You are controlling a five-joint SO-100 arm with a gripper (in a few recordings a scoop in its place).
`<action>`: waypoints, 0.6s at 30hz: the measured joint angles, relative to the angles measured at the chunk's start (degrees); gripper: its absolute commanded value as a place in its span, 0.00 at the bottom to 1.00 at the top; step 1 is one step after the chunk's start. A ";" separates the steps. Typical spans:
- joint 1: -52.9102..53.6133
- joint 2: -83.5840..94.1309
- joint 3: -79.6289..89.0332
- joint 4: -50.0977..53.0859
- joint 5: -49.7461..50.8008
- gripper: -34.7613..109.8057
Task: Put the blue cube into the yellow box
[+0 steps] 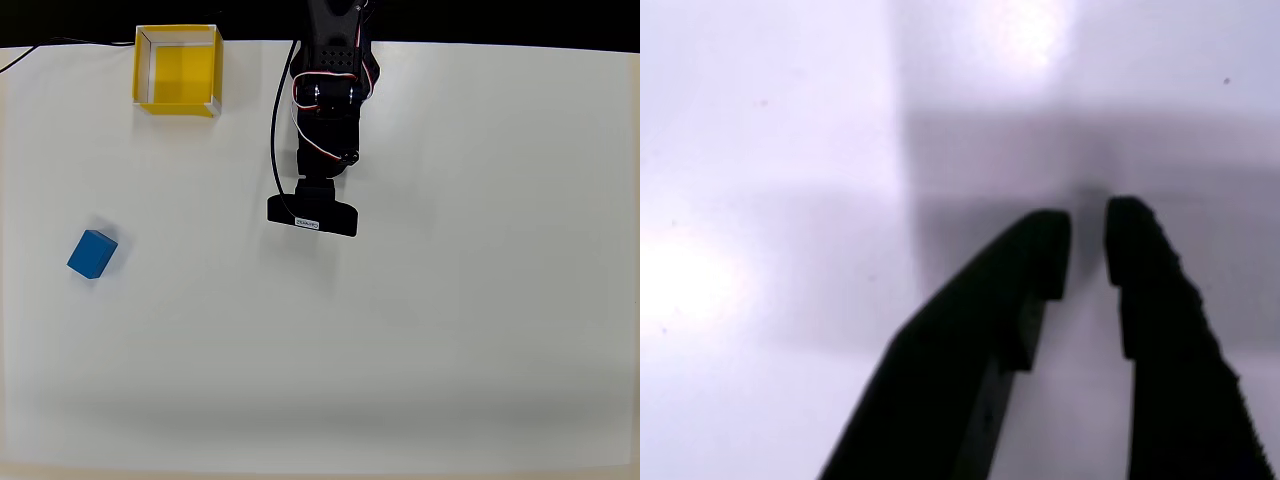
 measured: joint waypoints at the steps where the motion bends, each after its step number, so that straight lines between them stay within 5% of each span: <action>1: 0.00 0.00 0.00 0.00 0.00 0.24; 18: 0.00 0.00 -0.09 -0.18 0.97 0.24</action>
